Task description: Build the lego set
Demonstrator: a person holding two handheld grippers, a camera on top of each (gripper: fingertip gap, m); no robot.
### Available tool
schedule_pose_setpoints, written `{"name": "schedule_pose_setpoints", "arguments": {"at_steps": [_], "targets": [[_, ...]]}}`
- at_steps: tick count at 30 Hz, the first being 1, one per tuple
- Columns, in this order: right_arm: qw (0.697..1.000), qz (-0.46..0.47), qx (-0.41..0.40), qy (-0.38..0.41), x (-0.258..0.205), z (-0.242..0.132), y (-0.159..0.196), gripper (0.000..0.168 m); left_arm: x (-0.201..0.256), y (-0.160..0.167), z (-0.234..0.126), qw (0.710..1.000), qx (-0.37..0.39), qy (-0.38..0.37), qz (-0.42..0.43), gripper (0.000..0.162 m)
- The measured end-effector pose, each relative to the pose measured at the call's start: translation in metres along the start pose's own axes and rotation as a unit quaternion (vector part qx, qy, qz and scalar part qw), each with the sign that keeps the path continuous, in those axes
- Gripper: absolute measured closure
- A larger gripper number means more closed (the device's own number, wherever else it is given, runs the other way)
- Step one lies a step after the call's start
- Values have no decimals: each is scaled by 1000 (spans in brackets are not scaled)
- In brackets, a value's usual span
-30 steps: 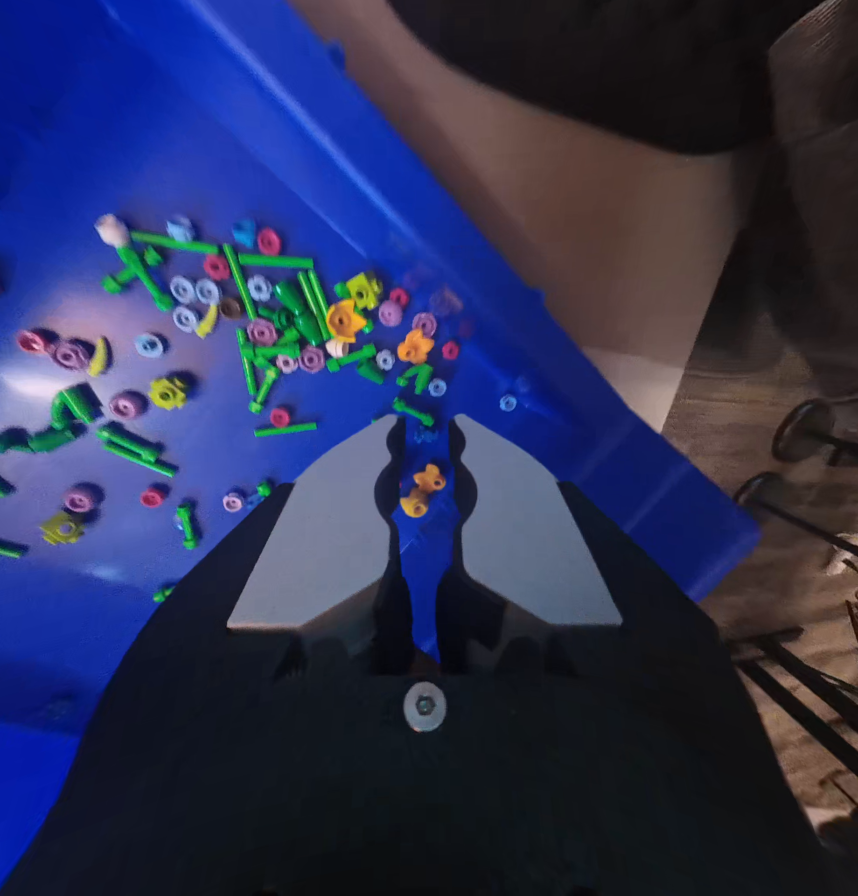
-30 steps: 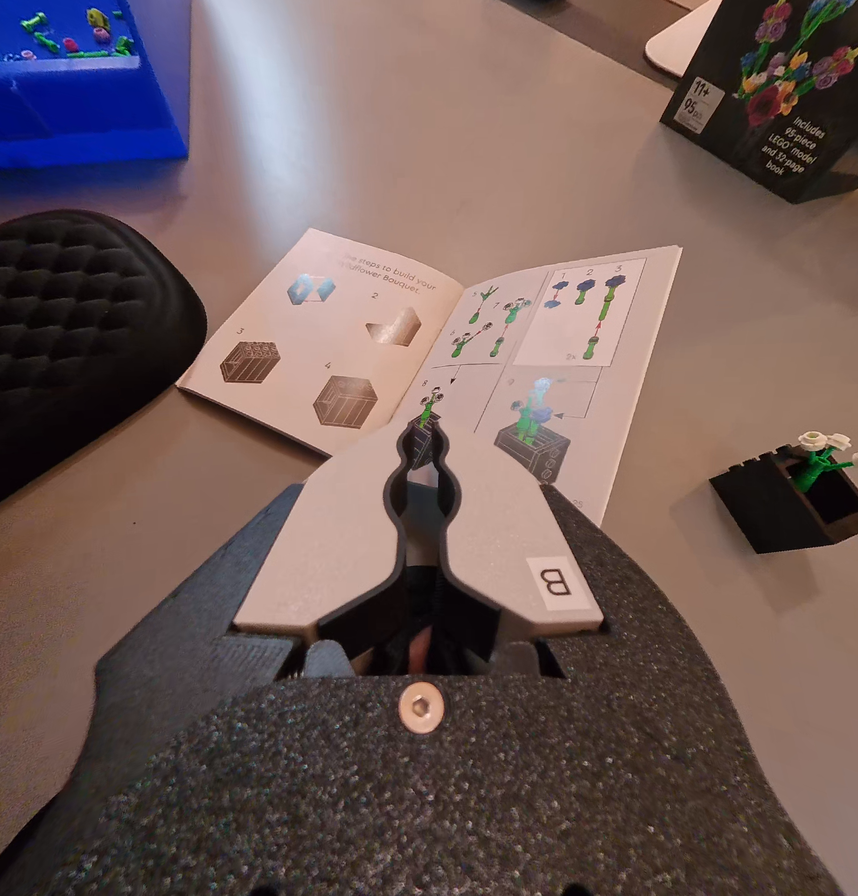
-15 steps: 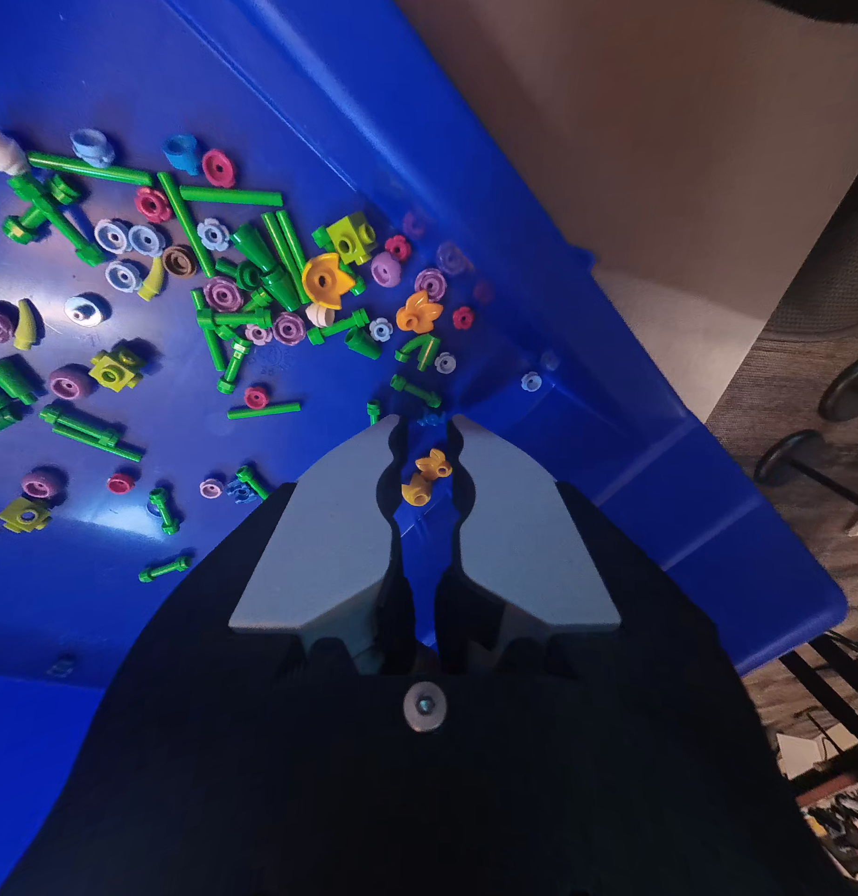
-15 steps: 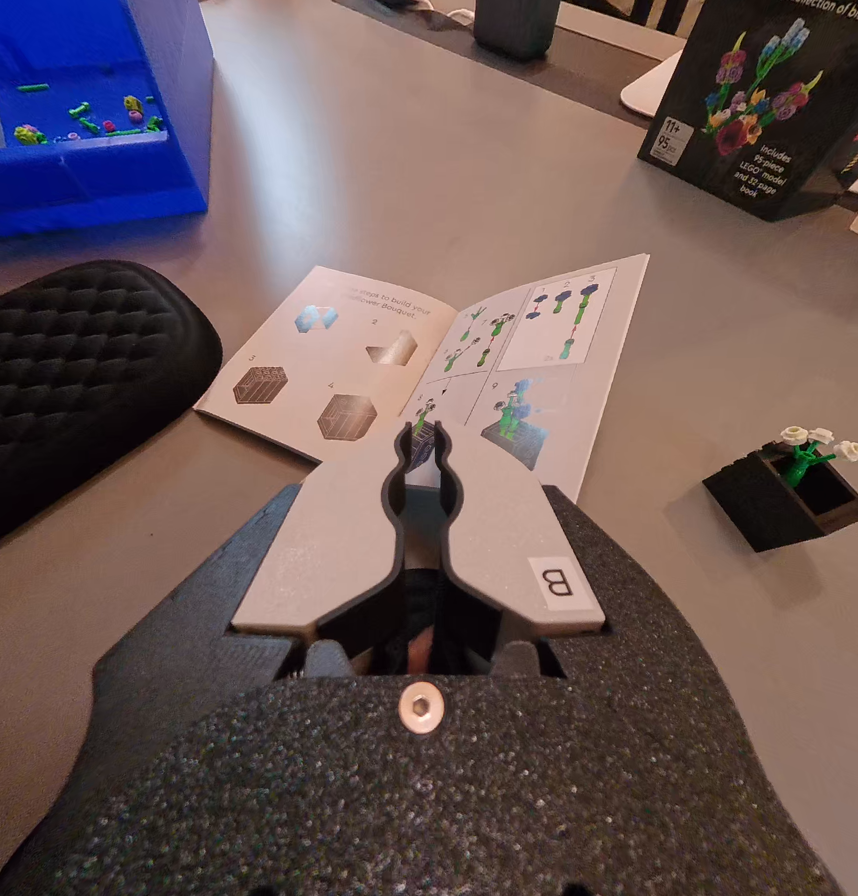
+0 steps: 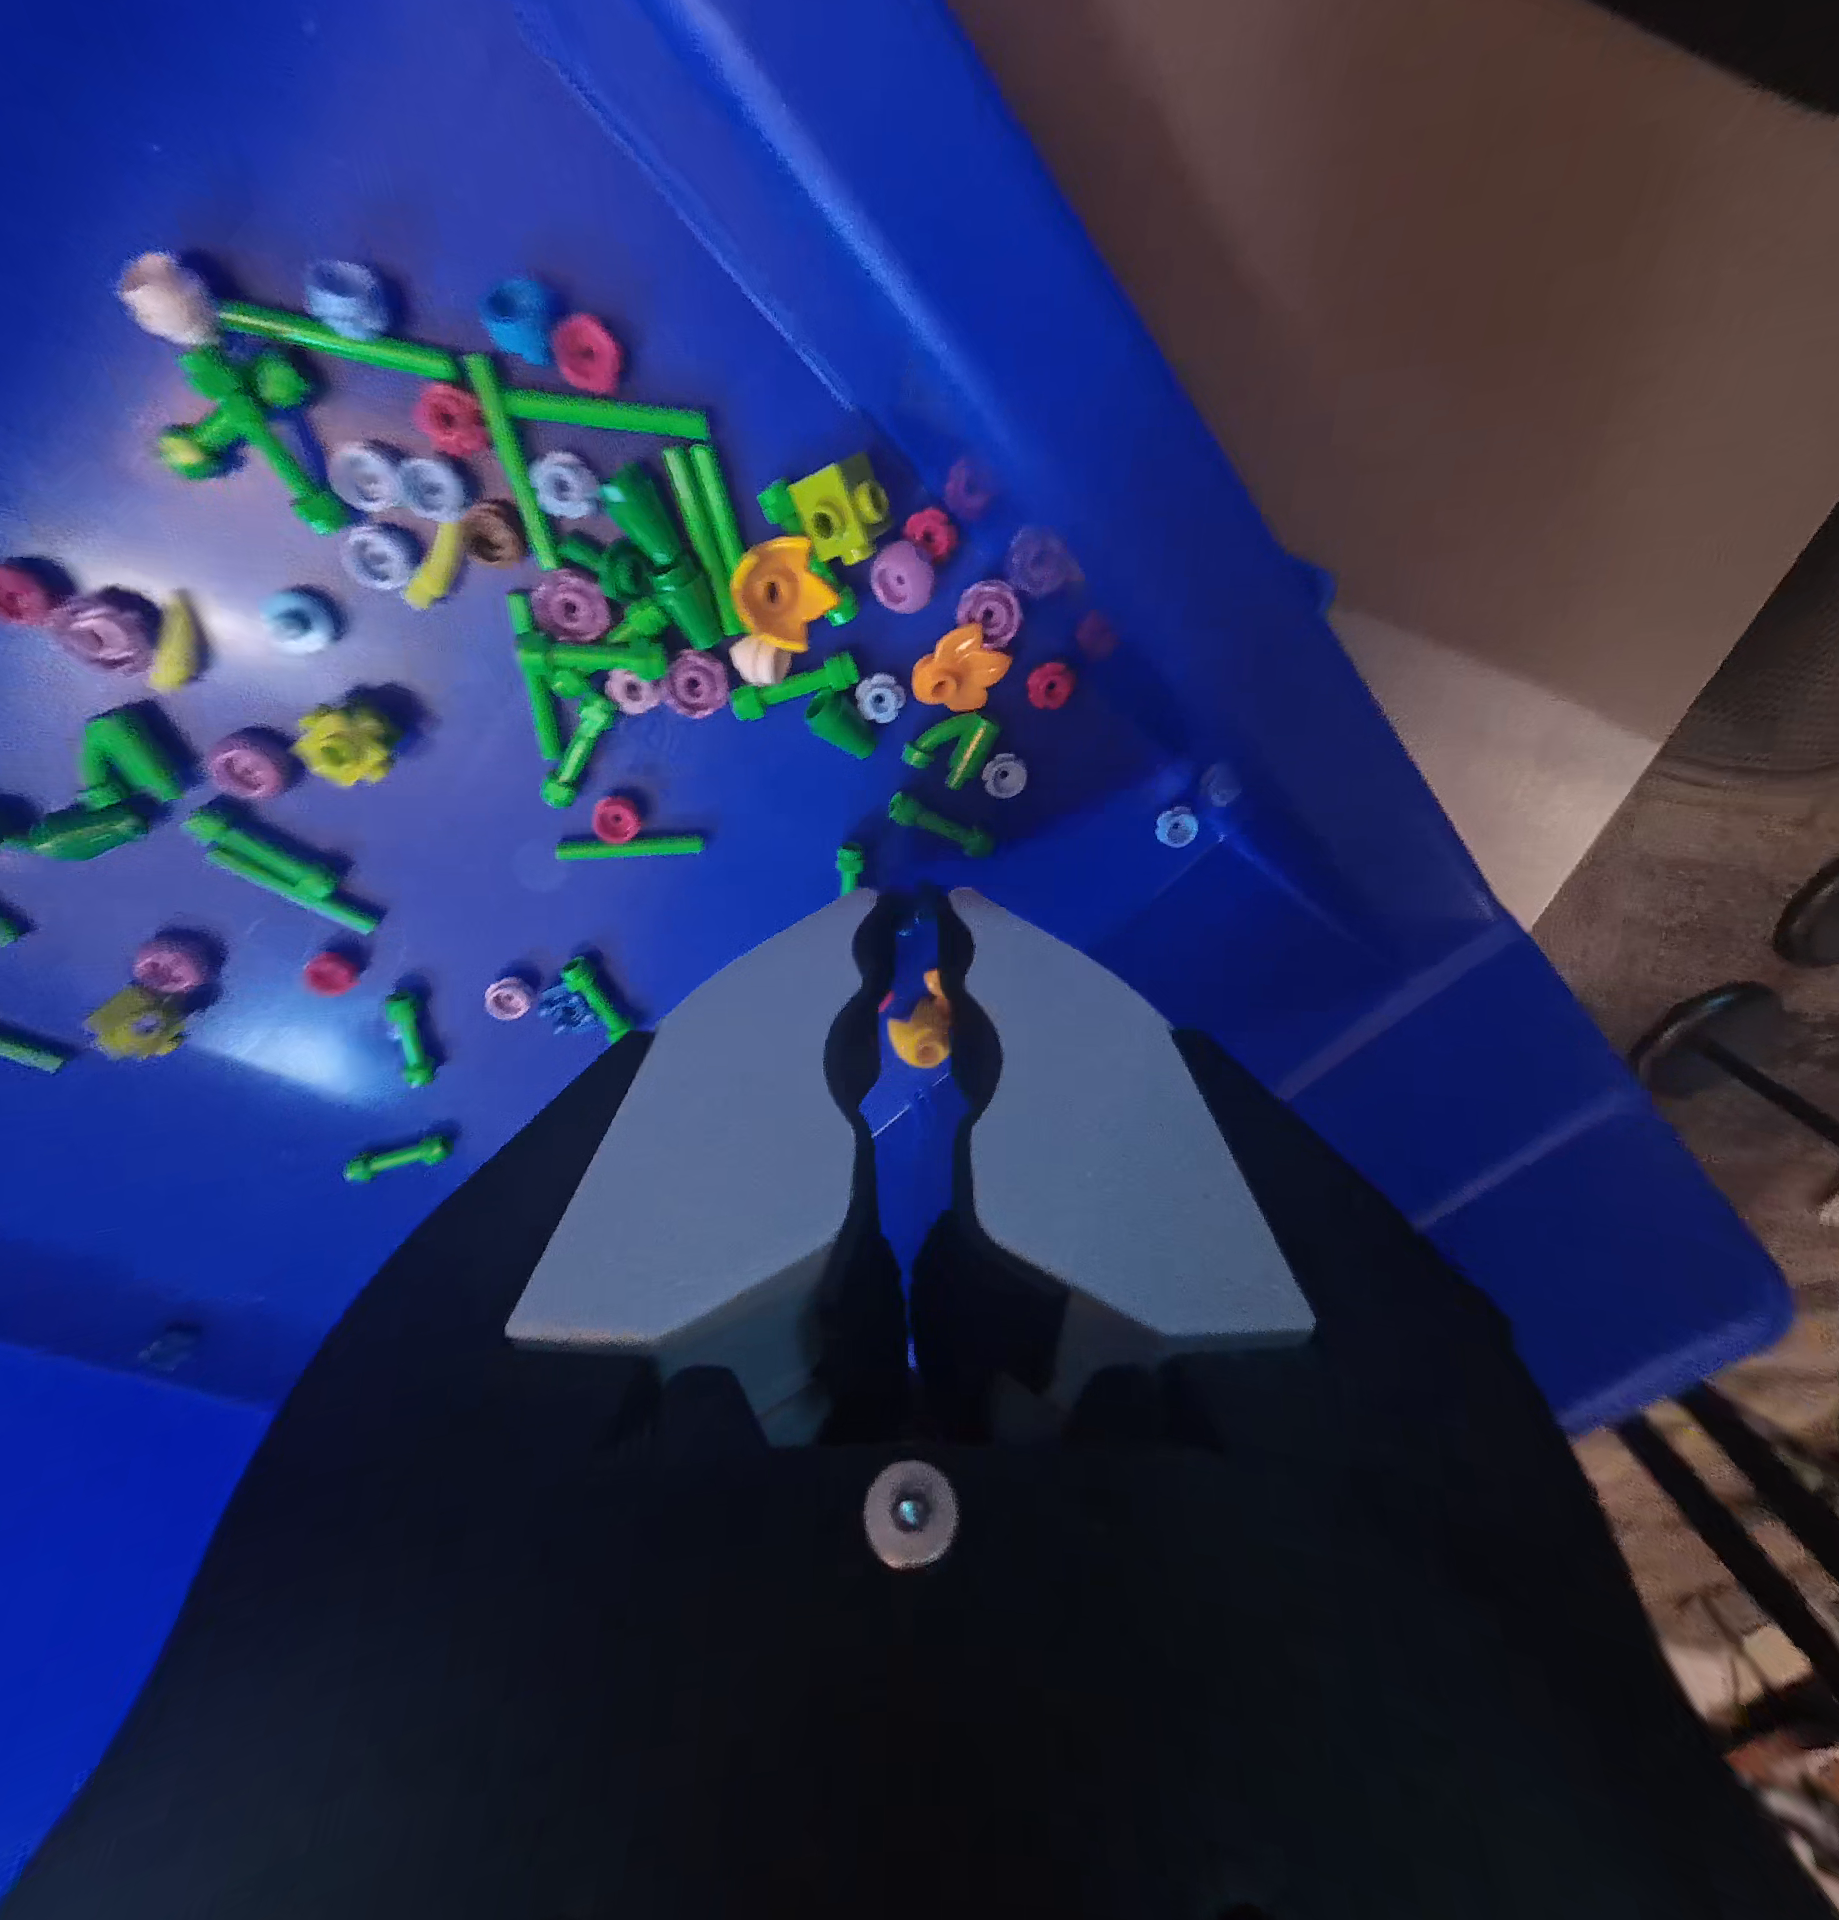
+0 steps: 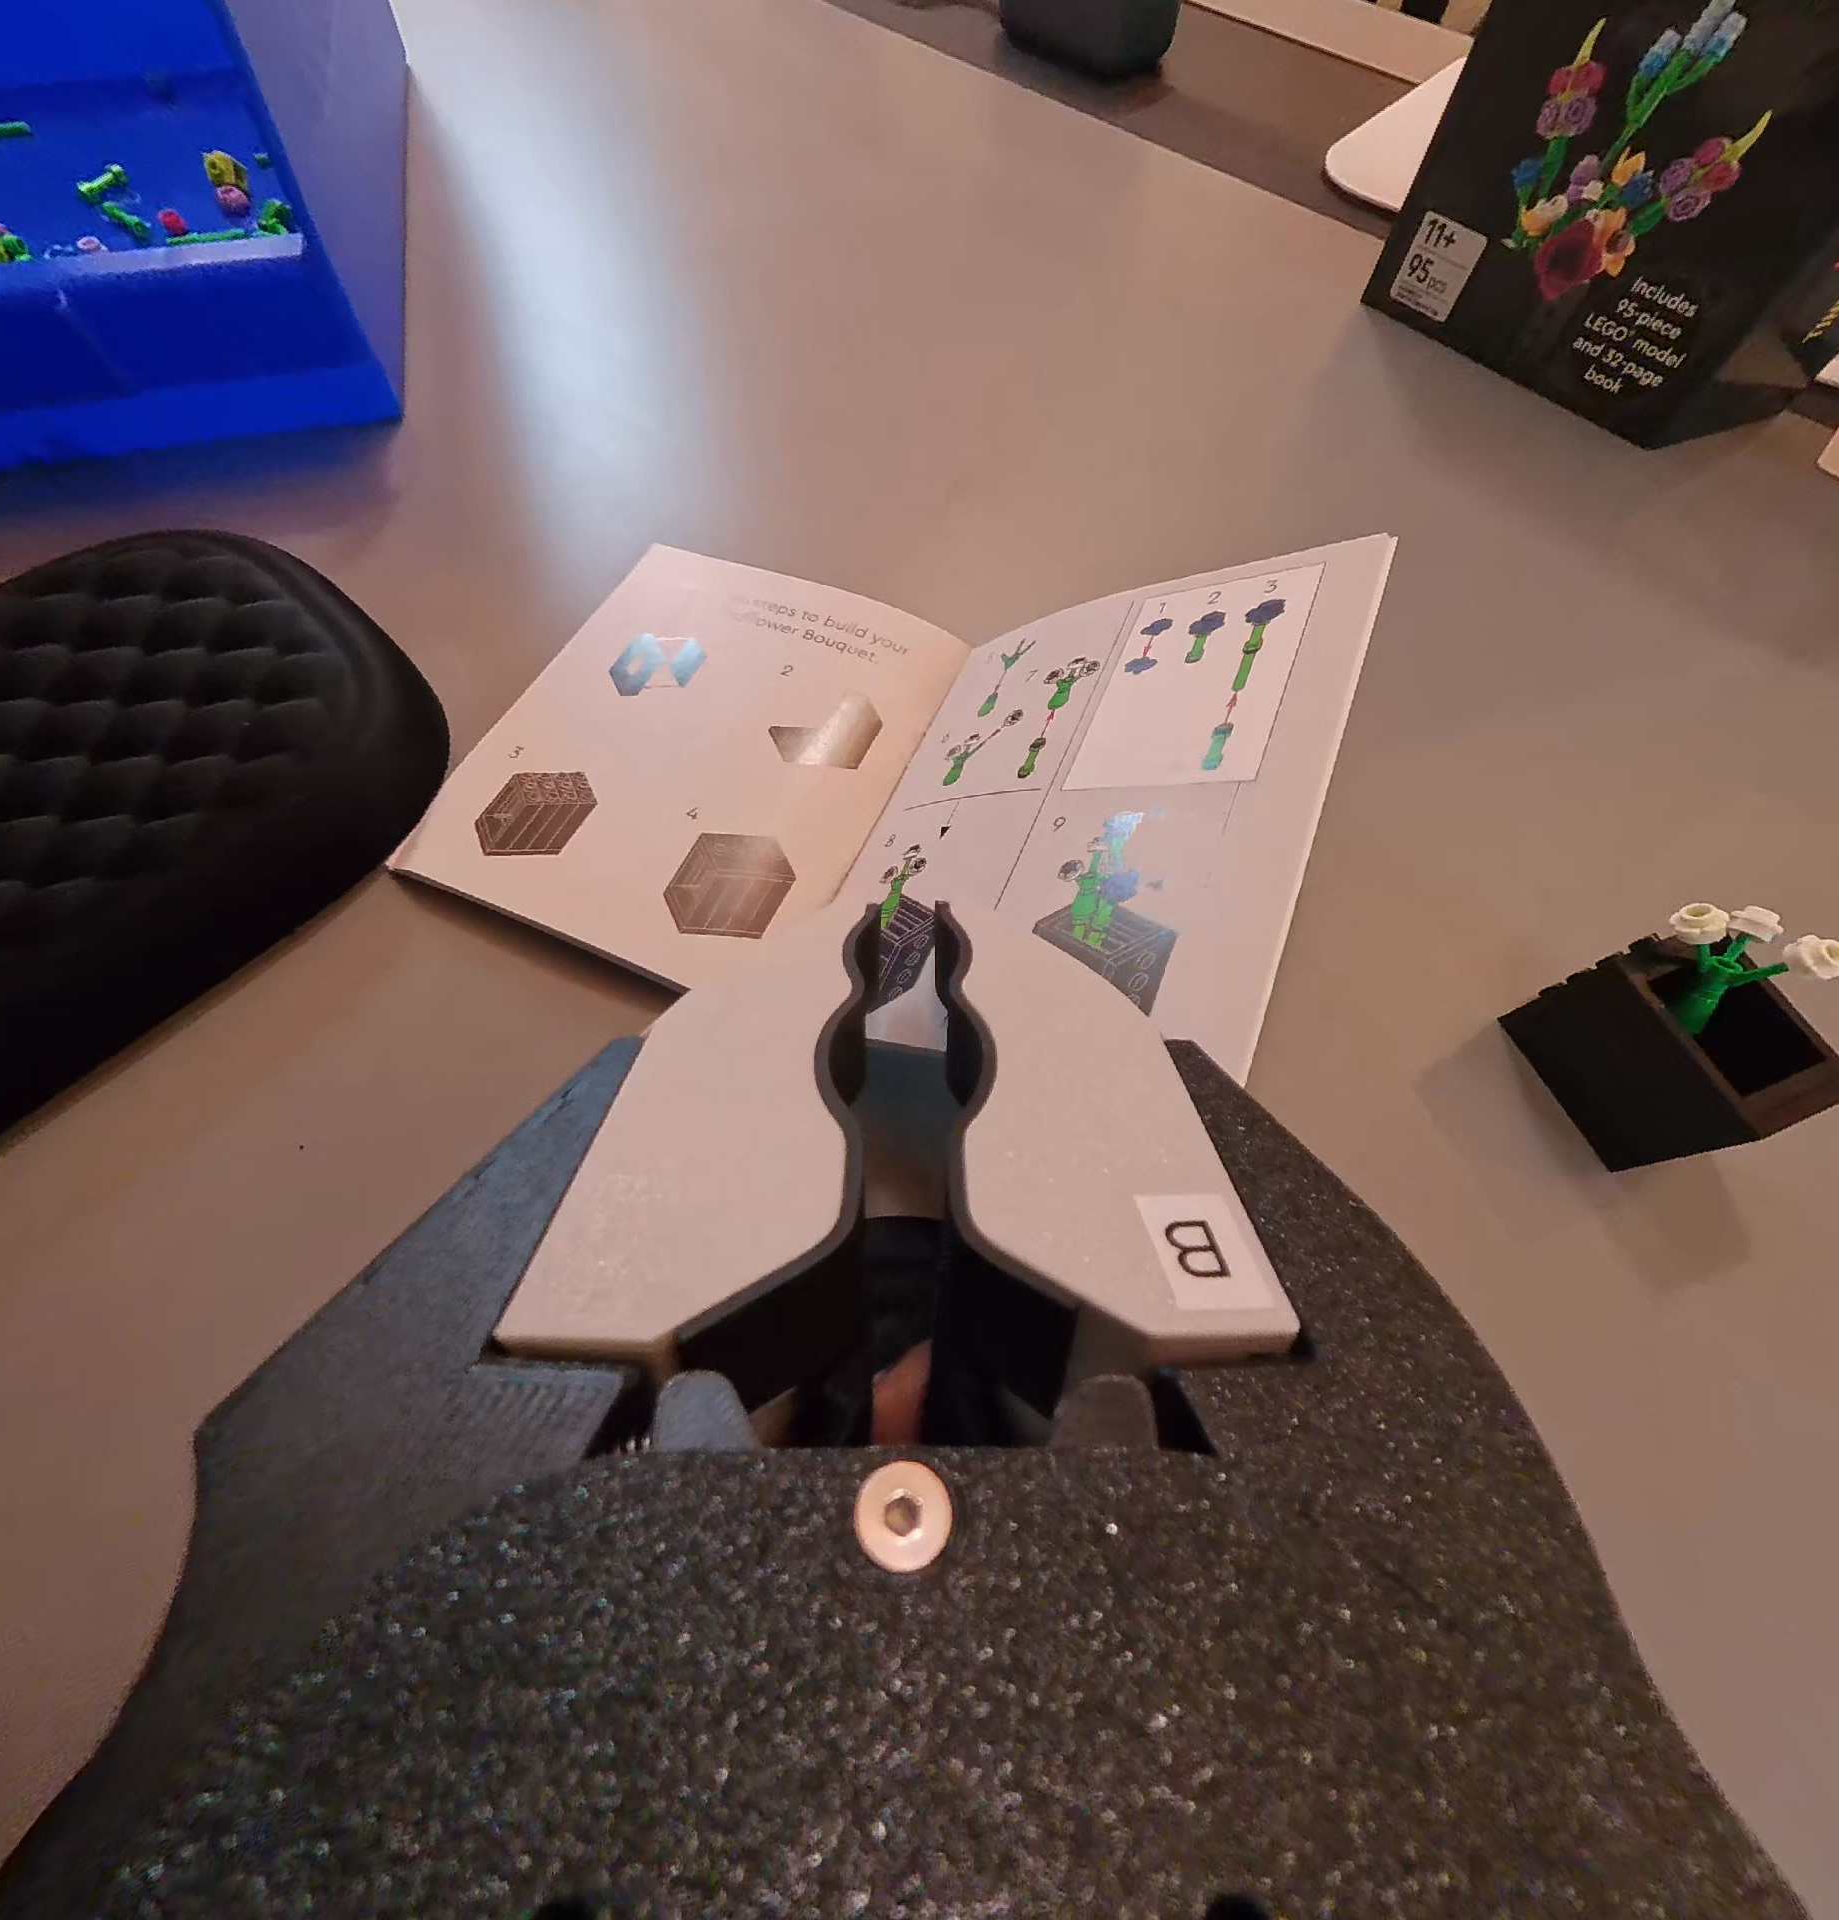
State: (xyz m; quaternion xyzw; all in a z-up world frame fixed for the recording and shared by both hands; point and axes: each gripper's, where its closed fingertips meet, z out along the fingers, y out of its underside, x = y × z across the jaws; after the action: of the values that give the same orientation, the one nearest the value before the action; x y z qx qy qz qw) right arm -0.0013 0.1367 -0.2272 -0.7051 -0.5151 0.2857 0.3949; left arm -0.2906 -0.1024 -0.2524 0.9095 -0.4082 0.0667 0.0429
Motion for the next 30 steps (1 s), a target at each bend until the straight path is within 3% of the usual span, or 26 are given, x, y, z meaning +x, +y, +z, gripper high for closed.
{"name": "schedule_pose_setpoints", "arguments": {"at_steps": [1, 3, 5, 9, 14, 16, 18, 23, 30], "targets": [[1000, 0, 0, -3, -1, 0, 0, 159, -3, -3, -8, 1000, 18, -6, -13, 154], [1000, 4, 5, -11, -1, -1, -2, 158, -15, -17, -33, 994, 88, -41, -53, 154], [999, 1, 21, -29, -5, -3, -8, 156, -22, -46, -69, 968, 219, -58, -106, 154], [988, -42, 118, -85, -28, -12, -45, 153, -9, -119, -146, 845, 506, -11, -173, 154], [929, -152, 302, -154, -90, -43, -122, 152, 33, -187, -188, 713, 655, 149, -198, 155], [902, -223, 338, -148, -111, -54, -137, 151, 53, -214, -191, 681, 671, 217, -196, 154], [884, -276, 351, -136, -121, -61, -142, 152, 73, -239, -187, 673, 664, 265, -189, 154], [857, -338, 369, -126, -122, -90, -136, 152, 108, -277, -171, 699, 625, 300, -177, 154], [862, -352, 350, -101, -105, -108, -121, 159, 126, -306, -170, 725, 599, 300, -162, 154]]}}
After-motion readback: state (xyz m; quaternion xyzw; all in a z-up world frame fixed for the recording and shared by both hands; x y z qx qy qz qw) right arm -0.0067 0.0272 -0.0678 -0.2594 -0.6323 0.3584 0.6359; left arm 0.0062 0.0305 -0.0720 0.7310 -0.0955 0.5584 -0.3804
